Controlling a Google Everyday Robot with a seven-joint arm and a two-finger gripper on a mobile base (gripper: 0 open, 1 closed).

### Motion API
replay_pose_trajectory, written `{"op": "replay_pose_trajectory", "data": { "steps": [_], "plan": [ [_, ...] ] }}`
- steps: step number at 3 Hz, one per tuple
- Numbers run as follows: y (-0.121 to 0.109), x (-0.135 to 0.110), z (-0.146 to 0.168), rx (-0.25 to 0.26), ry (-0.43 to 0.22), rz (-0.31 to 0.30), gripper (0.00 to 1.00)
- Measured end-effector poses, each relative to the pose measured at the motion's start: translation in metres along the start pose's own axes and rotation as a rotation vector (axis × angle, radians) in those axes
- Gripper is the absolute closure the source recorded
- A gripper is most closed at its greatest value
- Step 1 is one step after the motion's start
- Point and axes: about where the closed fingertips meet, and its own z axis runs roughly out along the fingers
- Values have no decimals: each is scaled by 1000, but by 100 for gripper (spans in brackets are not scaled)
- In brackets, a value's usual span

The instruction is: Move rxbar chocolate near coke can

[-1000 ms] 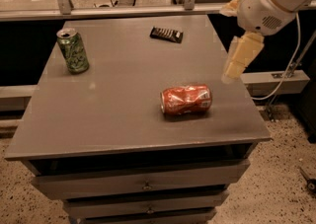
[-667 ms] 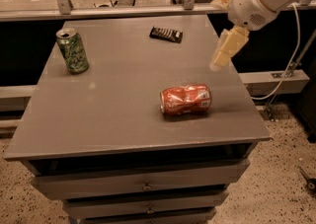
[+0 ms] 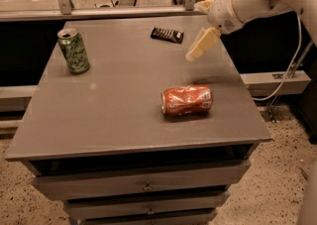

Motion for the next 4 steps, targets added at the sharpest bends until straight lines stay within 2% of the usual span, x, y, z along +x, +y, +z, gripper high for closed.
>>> {"op": "replay_pose_trajectory", "data": {
  "steps": [1, 3, 4],
  "plan": [
    [-19, 1, 44, 1, -30, 73, 0],
    [-37, -19, 114, -71, -76, 228, 0],
    [-49, -25, 135, -56, -69, 261, 0]
  ]
}}
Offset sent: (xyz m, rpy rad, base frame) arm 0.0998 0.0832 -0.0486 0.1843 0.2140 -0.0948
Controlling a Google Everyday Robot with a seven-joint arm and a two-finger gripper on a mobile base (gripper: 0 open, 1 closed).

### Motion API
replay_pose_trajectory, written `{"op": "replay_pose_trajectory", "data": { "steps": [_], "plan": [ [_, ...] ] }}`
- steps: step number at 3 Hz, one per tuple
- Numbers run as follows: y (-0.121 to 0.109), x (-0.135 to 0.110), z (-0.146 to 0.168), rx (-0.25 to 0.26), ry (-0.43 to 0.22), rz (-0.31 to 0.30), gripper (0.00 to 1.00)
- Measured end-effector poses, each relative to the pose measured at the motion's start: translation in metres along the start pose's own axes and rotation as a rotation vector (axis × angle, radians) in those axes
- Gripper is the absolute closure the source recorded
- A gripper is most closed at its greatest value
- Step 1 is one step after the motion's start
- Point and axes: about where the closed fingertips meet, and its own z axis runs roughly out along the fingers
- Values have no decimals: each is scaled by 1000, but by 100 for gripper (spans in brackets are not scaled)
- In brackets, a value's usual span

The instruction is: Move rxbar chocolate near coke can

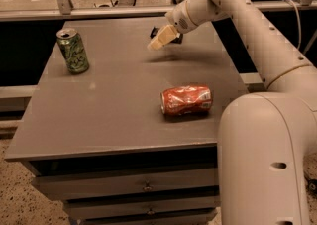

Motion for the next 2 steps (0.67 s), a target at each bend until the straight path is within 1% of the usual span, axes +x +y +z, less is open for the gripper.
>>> {"op": "replay_pose_trajectory", "data": {
  "steps": [1, 2],
  "plan": [
    [-23, 10, 8, 77, 39, 37, 0],
    [-45, 27, 14, 137, 80, 82, 2]
  ]
}}
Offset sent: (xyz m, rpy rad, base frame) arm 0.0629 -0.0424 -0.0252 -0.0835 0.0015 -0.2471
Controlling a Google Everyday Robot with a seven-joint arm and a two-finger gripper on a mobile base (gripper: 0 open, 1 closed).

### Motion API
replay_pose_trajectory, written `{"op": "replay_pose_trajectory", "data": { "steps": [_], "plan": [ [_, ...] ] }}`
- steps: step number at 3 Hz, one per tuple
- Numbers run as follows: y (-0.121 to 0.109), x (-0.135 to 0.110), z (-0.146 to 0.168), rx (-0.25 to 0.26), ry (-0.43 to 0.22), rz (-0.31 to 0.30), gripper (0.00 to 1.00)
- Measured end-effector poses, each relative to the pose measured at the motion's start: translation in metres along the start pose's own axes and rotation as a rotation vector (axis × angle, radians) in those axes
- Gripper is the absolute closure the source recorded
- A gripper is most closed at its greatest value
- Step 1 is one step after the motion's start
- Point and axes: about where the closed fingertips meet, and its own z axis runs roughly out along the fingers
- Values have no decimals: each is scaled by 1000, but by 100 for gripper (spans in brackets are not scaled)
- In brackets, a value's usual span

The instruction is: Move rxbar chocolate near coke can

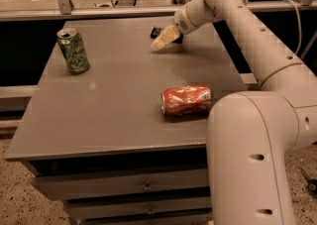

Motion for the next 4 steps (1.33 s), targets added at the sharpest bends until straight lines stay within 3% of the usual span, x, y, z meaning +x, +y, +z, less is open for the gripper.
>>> {"op": "replay_pose_trajectory", "data": {
  "steps": [2, 4],
  "plan": [
    [-8, 7, 2, 0, 14, 22, 47],
    [11, -20, -27, -67, -66, -50, 95]
  ]
}}
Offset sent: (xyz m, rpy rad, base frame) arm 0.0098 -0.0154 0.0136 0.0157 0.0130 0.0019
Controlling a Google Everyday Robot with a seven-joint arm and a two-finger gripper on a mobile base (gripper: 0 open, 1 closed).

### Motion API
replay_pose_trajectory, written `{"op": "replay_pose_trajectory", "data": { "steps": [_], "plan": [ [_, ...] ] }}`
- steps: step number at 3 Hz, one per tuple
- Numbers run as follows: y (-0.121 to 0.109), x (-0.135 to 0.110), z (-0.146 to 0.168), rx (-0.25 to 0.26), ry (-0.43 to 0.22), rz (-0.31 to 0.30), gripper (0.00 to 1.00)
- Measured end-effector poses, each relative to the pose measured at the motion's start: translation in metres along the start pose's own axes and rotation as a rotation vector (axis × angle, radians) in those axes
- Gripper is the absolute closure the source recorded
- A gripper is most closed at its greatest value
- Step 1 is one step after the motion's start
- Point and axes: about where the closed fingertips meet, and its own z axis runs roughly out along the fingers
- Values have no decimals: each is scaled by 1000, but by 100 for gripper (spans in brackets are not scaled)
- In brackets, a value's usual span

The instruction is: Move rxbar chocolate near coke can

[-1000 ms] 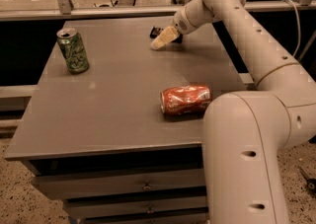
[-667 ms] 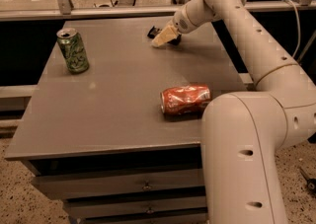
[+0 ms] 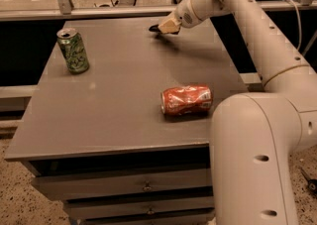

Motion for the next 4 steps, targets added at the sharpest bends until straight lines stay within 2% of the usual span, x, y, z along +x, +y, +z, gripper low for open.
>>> {"op": "replay_pose_trajectory", "data": {
  "steps": [1, 2, 3, 4],
  "plan": [
    [28, -17, -23, -72, -46, -81, 100],
    [64, -18, -45, -169, -65, -157, 100],
    [103, -9, -69, -274, -76, -223, 100],
    [141, 6, -93, -373, -78, -263, 100]
  ]
}}
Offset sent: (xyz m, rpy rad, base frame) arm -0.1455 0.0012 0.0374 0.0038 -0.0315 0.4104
